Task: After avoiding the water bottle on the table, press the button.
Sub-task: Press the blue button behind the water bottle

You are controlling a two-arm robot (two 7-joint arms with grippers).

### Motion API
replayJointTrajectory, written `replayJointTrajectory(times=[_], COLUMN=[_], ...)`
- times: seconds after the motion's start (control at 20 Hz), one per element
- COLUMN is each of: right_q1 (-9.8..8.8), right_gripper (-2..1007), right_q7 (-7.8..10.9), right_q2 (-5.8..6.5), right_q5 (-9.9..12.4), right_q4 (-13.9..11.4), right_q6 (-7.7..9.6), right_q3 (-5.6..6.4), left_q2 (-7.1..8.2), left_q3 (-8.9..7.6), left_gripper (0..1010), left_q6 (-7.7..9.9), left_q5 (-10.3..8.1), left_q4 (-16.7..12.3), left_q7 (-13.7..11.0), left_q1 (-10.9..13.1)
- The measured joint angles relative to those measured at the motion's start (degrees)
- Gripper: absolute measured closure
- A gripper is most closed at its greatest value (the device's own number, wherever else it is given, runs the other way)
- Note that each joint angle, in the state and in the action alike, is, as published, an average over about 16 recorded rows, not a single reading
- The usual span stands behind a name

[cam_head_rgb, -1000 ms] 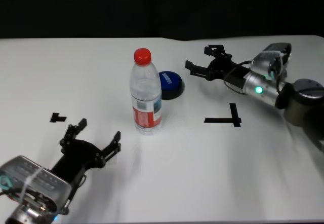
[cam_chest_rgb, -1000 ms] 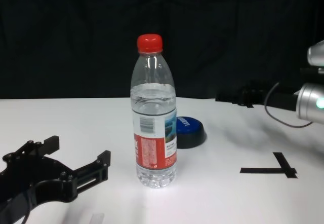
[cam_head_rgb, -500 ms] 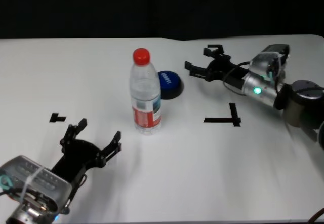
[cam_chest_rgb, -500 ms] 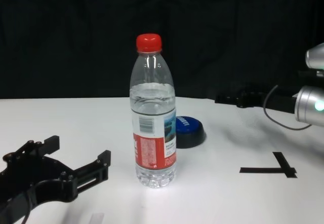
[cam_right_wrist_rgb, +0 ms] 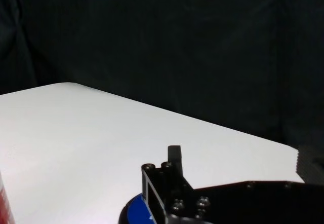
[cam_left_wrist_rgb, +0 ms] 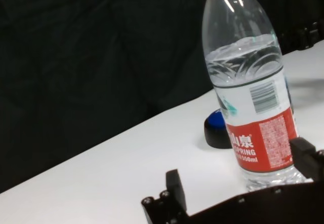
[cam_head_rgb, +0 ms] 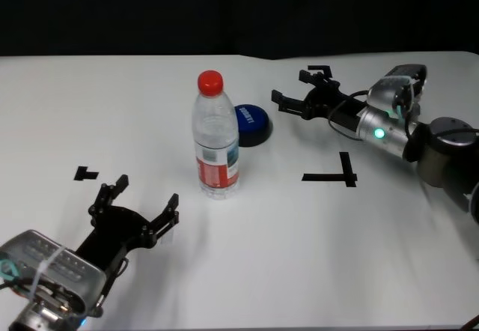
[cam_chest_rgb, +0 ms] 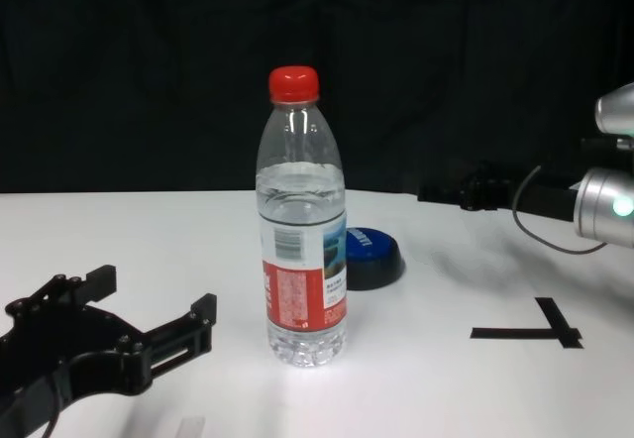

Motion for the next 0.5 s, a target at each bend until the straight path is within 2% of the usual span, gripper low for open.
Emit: replayJointTrajectory(times=[0.35, 0.5], right_q1=[-0.47, -1.9], right_gripper=[2, 2], right_q7=[-0.23, -1.01], right_q2=[0.23, 1.02], right_q5=[0.0, 0.5], right_q4=[-1.0, -4.4], right_q6=[0.44, 1.59], right_q3=[-0.08, -0.5], left_q2=[0.0, 0.0], left_q3=[0.0, 0.0], left_gripper=[7, 7], left_q6=[0.0, 0.0], left_q5=[0.0, 0.01], left_q4=[0.0, 0.0], left_q7=[0.0, 0.0], left_q1=[0.0, 0.0])
